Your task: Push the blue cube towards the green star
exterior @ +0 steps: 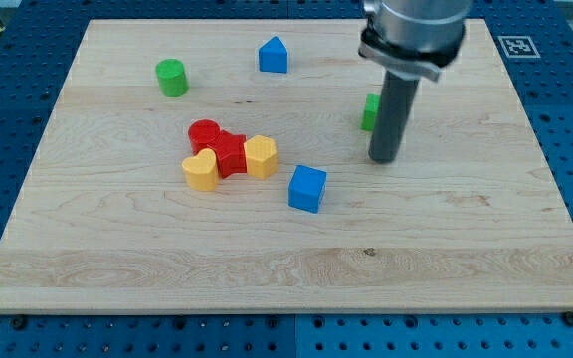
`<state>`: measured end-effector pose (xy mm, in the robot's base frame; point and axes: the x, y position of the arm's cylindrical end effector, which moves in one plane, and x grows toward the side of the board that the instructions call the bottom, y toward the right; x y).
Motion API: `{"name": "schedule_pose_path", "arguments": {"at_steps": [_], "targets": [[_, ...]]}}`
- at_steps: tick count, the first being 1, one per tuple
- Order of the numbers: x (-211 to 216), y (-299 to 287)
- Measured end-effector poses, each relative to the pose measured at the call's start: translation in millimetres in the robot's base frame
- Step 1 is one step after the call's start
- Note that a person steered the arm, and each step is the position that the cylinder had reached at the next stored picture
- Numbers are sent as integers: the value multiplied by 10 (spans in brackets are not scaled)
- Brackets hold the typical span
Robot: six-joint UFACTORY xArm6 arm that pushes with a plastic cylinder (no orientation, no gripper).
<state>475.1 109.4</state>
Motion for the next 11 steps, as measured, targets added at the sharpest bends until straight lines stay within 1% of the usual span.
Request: {"name": "schedule_pose_path", "arguments": {"at_steps": [1, 2, 3, 4, 6, 7, 8, 9, 11], "targets": [[684, 0], [1110, -61], [1048, -644], [765, -1172], [609, -1214], [361, -1124], [237, -883], [203, -695], [222, -677]]}}
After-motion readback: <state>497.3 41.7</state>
